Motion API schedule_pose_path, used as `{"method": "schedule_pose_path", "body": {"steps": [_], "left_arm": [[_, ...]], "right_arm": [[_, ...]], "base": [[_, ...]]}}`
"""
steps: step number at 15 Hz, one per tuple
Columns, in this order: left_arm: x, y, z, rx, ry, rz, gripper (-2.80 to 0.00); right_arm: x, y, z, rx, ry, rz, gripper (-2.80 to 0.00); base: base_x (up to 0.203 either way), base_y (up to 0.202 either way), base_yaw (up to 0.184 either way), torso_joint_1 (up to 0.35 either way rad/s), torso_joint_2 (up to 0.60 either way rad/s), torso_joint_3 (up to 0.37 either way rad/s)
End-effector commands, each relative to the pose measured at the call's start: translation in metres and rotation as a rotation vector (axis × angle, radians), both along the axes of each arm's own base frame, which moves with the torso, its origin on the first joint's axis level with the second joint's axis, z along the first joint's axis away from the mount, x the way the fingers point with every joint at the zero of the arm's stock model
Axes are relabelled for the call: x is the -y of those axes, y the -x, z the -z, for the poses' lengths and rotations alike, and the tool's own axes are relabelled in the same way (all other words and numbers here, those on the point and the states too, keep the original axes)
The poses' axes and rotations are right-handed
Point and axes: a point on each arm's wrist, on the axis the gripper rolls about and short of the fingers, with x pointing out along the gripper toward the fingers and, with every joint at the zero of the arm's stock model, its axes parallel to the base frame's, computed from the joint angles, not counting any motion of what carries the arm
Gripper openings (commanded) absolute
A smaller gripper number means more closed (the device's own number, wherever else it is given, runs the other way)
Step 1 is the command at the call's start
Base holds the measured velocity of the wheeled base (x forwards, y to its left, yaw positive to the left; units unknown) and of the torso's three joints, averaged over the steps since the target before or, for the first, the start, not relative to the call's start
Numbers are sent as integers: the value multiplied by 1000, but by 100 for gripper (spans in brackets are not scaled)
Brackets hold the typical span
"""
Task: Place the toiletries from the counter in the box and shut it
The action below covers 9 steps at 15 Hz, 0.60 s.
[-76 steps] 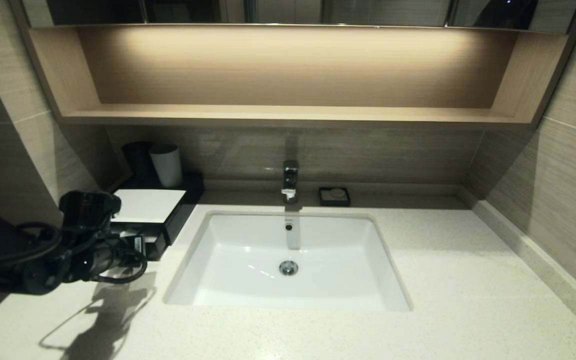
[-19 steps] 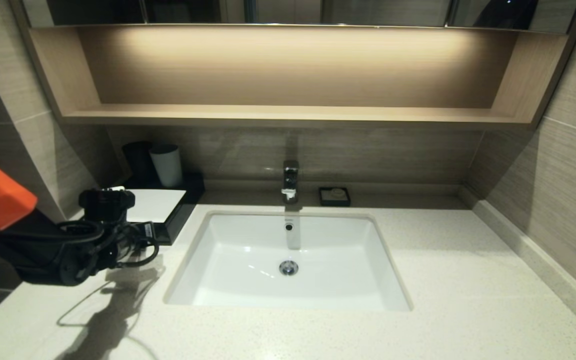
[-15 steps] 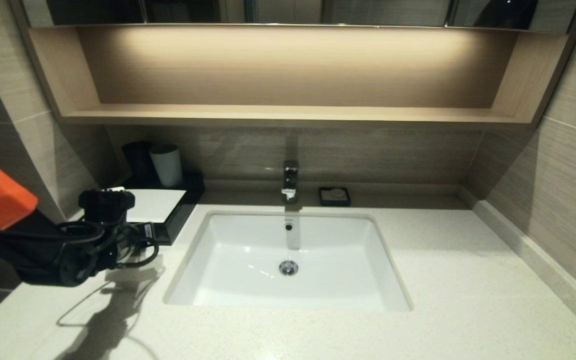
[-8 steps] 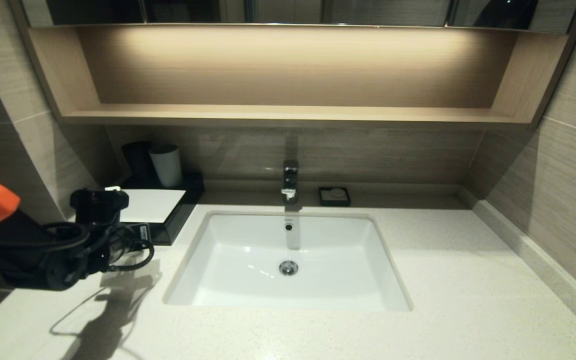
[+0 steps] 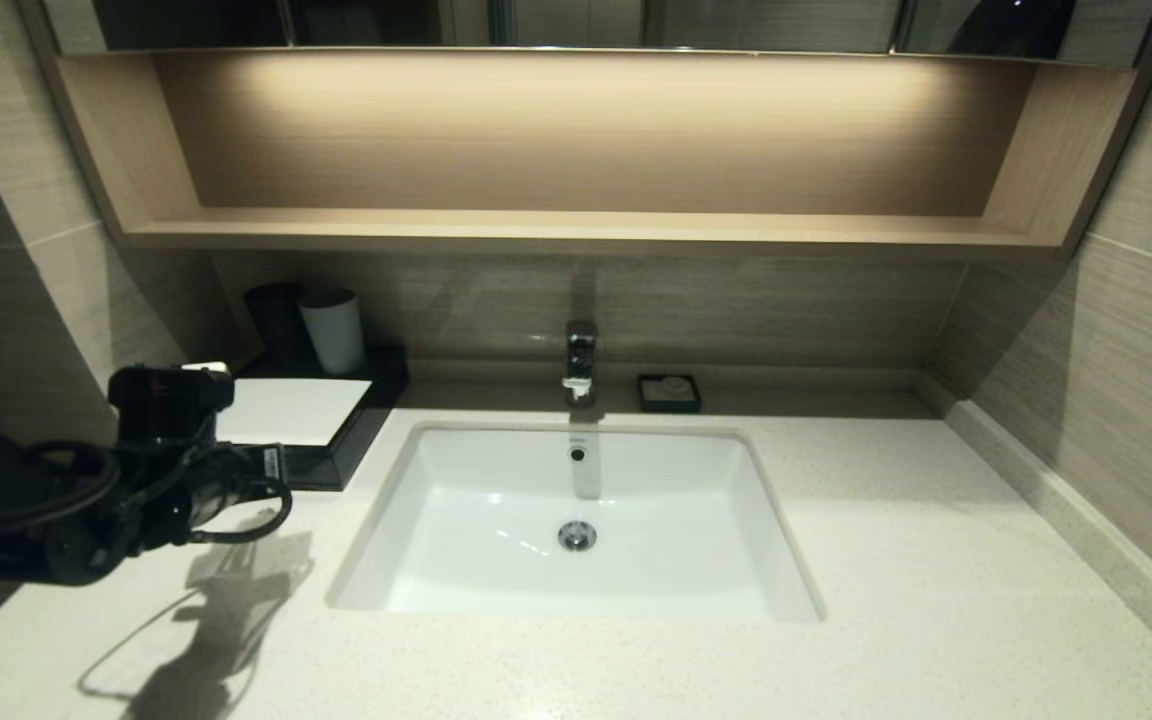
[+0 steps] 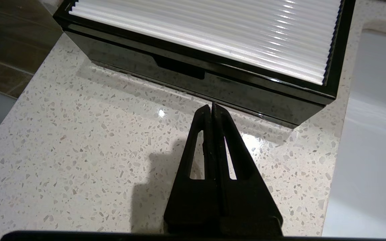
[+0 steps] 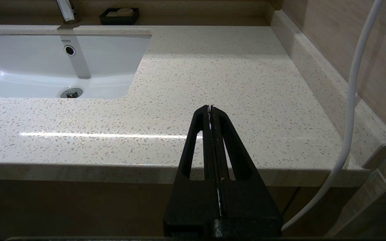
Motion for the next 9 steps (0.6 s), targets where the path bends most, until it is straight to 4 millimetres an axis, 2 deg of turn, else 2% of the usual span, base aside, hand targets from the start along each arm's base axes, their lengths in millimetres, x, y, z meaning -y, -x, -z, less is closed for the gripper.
{"method": "schedule_pose_path", "body": {"steps": [1, 4, 9], "left_arm": [[-1, 2, -13, 49, 6, -4, -280], [-2, 14, -34, 116, 12, -5, -280], [-3, 63, -70, 234, 10, -9, -280]], "right_arm": [[0, 0, 1, 0, 0, 0, -280], [0, 0, 1, -1, 0, 0, -280], [0, 0, 1, 0, 0, 0, -280]], "base": [[0, 0, 0, 0, 0, 0], [0, 0, 0, 0, 0, 0], [0, 0, 0, 0, 0, 0]]}}
